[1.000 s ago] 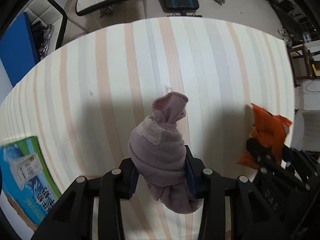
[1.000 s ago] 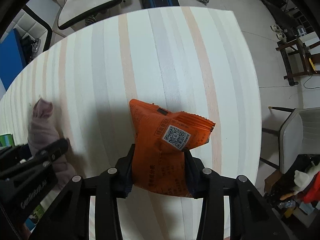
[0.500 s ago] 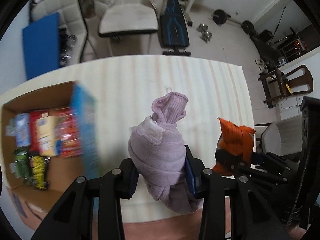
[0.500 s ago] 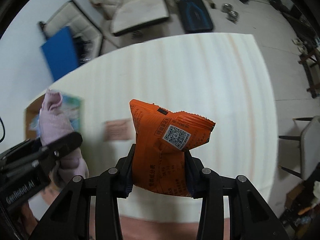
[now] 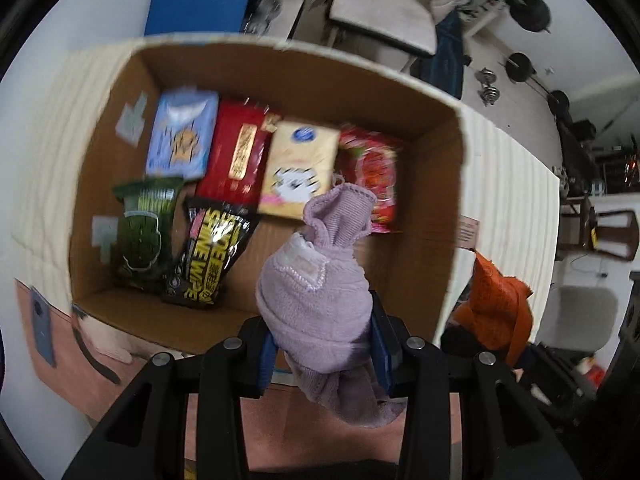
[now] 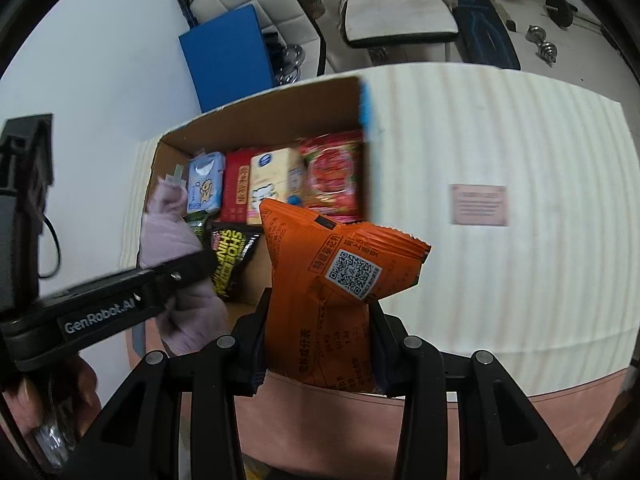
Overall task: Organize soft objects
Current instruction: 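Carry cloth and orange bag into the box and open both tools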
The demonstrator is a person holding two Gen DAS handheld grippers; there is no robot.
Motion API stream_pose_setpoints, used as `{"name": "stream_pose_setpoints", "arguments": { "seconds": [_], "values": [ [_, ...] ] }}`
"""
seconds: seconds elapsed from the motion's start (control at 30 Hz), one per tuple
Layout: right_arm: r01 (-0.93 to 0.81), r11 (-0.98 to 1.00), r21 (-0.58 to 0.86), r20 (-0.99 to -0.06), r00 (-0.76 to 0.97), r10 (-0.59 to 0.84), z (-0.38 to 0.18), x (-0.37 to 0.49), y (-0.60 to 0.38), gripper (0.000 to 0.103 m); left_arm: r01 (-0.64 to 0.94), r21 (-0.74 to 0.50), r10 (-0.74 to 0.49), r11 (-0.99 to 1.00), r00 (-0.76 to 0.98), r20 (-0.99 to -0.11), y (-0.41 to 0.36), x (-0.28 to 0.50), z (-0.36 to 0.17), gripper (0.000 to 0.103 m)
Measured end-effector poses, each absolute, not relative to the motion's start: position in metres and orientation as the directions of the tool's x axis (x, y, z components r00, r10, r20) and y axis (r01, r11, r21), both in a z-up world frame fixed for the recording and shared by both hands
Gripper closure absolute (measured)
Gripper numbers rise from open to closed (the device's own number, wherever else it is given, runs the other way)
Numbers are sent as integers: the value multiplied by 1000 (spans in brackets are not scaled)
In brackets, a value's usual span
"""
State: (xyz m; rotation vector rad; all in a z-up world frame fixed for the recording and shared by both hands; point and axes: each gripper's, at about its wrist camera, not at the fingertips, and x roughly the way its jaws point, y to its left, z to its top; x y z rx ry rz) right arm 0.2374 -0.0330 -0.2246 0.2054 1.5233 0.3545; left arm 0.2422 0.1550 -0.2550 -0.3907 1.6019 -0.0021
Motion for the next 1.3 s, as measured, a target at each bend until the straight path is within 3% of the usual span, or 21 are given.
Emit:
{"name": "stream_pose_setpoints", "arguments": {
  "seconds": [0.43,0.5,0.57,0.6,0.7,0.73,0.93,1.03,1.07,1.3],
  "values": [
    [-117,977,177,-983,-68,170,-292,247,18,58,-246,-276,-318,929,-147,-937,168,259,-321,63],
    [-122,979,163,-985,-78,154,-297,248,18,51,-257,-284,-333,924,-170,-928,169,260,-324,63],
    [-121,980,158,-986,-70,151,-296,247,19,20,-259,-297,-347,919,-175,-921,171,260,-327,55],
    [-126,980,157,-987,-65,150,-295,247,20,17,-254,-291,-339,922,-169,-926,171,260,-326,55],
    [-129,982,137,-990,-52,132,-291,247,20,16,-238,-281,-321,930,-152,-935,173,259,-318,49],
    [-128,983,131,-991,-49,125,-290,248,20,16,-232,-282,-320,931,-145,-936,174,258,-315,40],
    [-127,987,96,-995,-24,94,-274,247,15,15,-194,-245,-266,950,-87,-960,183,254,-289,36],
    [-133,988,73,-997,-4,73,-265,244,12,4,-167,-193,-200,967,-29,-979,187,245,-273,8],
    [-136,989,65,-998,2,66,-262,243,10,3,-156,-169,-172,973,-9,-985,188,241,-267,5],
    [-126,992,2,-998,63,10,-245,234,0,0,-144,-40,-24,989,114,-993,196,223,-238,4]
  ]
}}
